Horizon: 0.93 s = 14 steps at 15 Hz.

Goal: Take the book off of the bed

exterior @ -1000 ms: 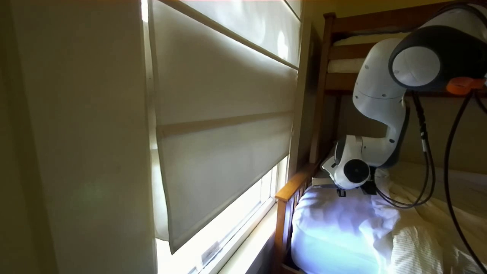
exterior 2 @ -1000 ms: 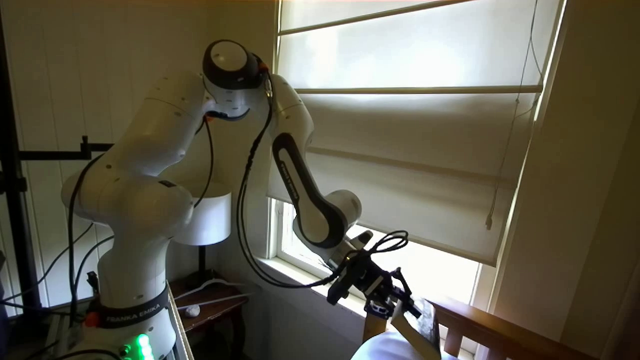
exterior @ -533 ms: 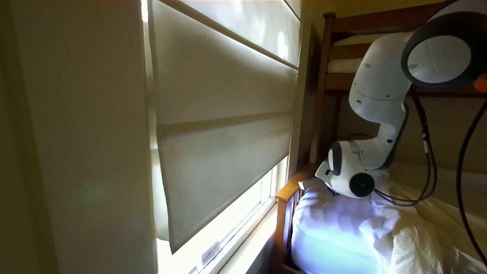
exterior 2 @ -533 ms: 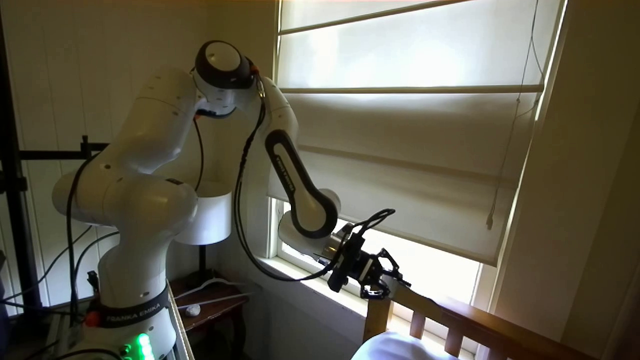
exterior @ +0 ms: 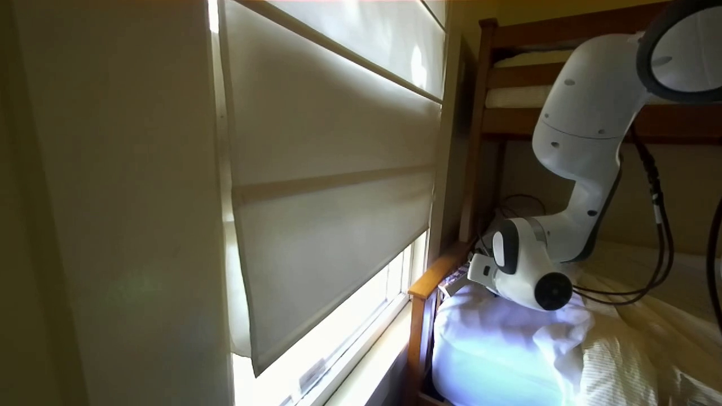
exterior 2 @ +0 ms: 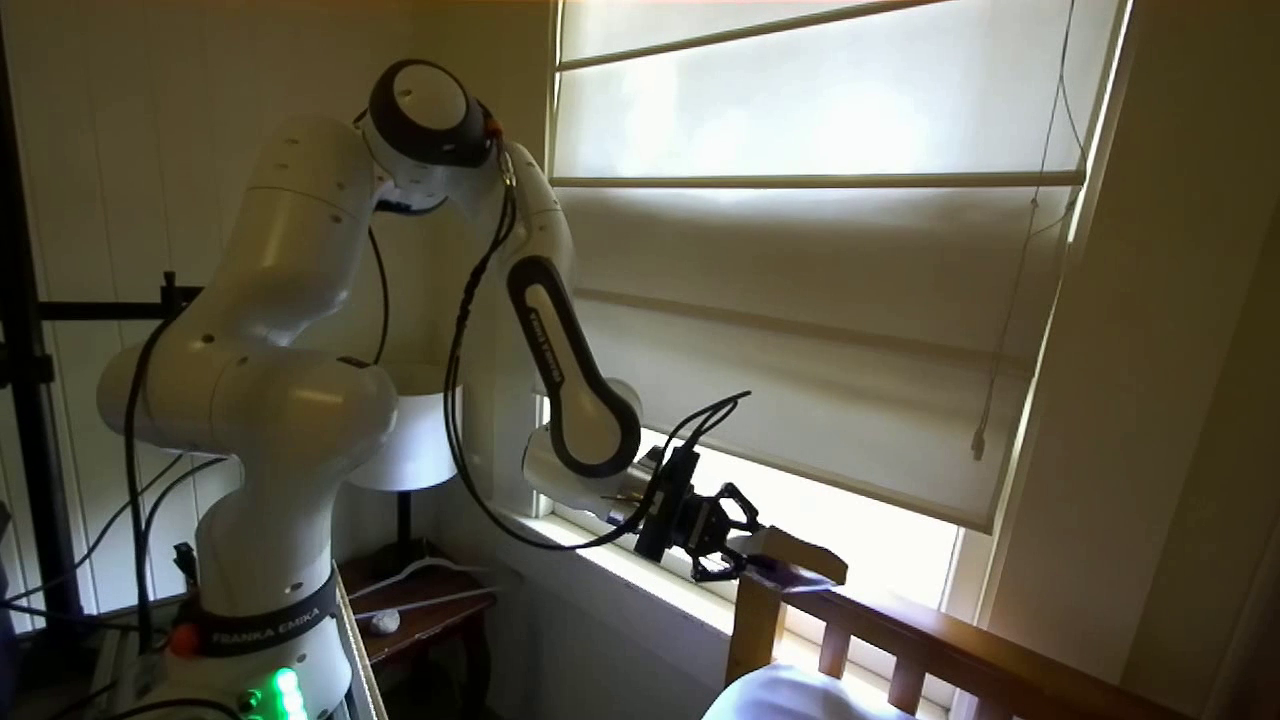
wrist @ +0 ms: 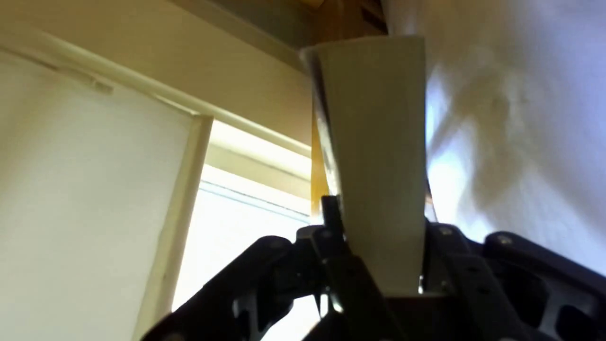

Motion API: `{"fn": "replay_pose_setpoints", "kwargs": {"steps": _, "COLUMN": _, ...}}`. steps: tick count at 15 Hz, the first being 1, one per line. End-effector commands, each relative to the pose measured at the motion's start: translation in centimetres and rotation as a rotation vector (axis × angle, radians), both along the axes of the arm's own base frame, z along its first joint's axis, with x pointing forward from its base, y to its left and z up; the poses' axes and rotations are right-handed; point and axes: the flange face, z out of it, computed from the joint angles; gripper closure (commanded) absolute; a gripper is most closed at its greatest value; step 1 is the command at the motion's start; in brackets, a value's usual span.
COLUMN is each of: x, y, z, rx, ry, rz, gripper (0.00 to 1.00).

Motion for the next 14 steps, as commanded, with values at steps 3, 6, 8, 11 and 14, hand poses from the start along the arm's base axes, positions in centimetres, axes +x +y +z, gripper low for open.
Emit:
{"fn": "replay_pose_setpoints", "kwargs": {"steps": 3, "x": -1.0, "y": 4.7, "z": 1.2, "rx": 0.079, "ry": -0.016, "rz": 0.075, "gripper": 0.91}}
{"fn": "replay_pose_setpoints", "kwargs": {"steps": 6, "x": -2.3, "y": 5.4, "z": 1.7, "rx": 0.120, "ry": -0.064, "rz": 0.069, "gripper": 0.91}}
{"fn": "replay_pose_setpoints", "kwargs": {"steps": 8, "x": -2.6, "y": 6.3, "z": 2.1, "rx": 0.112, "ry": -0.124, "rz": 0.089, "gripper": 0.91}}
{"fn": "replay_pose_setpoints", "kwargs": {"steps": 11, "x": -2.8, "y": 8.2, "z": 2.4, "rx": 0.117, "ry": -0.200, "rz": 0.136, "gripper": 0.91}}
{"fn": "replay_pose_setpoints", "kwargs": {"steps": 14, "x": -2.7, "y": 7.5, "z": 2.8, "rx": 0.200, "ry": -0.247, "rz": 0.093, "gripper": 0.91}}
